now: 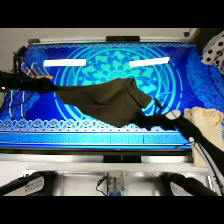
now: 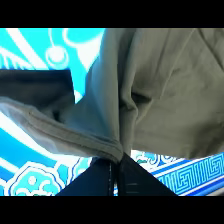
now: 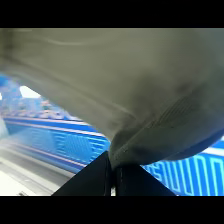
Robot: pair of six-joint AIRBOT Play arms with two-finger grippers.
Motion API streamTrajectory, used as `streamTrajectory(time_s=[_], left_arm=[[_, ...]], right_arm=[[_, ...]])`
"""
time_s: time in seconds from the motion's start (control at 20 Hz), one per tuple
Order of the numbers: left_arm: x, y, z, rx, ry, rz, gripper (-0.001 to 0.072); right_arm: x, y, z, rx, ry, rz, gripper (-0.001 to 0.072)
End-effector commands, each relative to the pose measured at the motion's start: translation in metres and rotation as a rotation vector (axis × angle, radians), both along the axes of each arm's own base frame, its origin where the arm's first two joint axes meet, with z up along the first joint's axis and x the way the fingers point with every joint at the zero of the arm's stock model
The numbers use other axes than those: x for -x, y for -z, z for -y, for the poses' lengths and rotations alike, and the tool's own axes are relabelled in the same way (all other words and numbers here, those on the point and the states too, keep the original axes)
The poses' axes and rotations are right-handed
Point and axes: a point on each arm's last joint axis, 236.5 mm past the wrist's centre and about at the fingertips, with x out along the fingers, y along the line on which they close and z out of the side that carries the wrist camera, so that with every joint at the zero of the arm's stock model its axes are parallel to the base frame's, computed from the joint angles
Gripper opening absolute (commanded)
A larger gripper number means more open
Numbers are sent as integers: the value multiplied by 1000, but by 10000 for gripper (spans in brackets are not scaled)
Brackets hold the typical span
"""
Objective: Fold the shirts.
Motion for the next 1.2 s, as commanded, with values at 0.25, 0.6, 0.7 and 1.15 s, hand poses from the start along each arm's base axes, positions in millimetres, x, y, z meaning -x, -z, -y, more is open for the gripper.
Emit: streamTrajectory(time_s=[0.25,0.6,0.7,1.15], left_arm=[[48,-332,-21,146,-151,706,35],[168,-373,-116,-170,-651,892,34],[178,-327,-125,-201,-697,731,35],[219,-346,-98,-203,-657,840,34]], right_arm=[[6,-409,107,485,-10,1050,71],[143,-554,139,604,259,1430,71],[141,-526,138,633,198,1327,71],[126,-494,153,692,182,1181,71]])
